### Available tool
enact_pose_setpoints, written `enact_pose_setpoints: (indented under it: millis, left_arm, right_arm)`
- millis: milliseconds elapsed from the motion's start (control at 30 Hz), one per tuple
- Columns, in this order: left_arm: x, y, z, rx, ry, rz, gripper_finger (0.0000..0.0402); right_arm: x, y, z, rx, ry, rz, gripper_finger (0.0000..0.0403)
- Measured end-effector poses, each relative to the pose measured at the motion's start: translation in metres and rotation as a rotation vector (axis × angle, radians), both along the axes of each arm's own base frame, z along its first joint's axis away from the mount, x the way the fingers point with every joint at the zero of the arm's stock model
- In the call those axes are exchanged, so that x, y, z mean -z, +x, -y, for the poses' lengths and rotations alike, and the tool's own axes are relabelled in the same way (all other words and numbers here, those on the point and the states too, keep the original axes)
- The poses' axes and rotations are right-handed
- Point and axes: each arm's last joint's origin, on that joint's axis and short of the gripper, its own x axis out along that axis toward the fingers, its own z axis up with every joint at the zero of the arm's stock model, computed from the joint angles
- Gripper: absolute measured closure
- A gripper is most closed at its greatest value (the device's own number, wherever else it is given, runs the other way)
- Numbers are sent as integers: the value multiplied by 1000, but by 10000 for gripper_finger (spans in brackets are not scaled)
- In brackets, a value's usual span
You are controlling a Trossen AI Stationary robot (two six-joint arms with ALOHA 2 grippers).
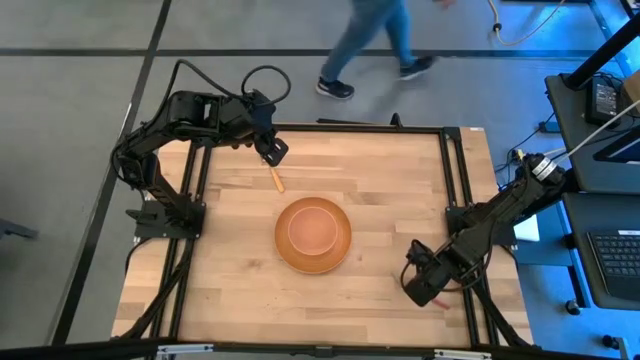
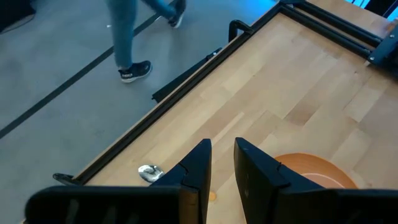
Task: Set table place
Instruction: Put the pink fork to the right of the orange plate
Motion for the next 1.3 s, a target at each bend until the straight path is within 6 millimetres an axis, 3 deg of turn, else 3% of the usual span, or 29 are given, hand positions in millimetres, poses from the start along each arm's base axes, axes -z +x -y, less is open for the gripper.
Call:
enact_pose_setpoints:
  millis: [300,933,1300]
  left_arm:
    - [0,0,0,0,-1,1,339]
    - [0,0,0,0,-1,0,339]
    - [0,0,0,0,-1,0,339]
  right_arm:
    - [21,-2,-7,-29,23,-90,248]
    - [65,-8,-40,-133,-24,-162,245]
    - [71,-5,-44,-133,-17,-158,245]
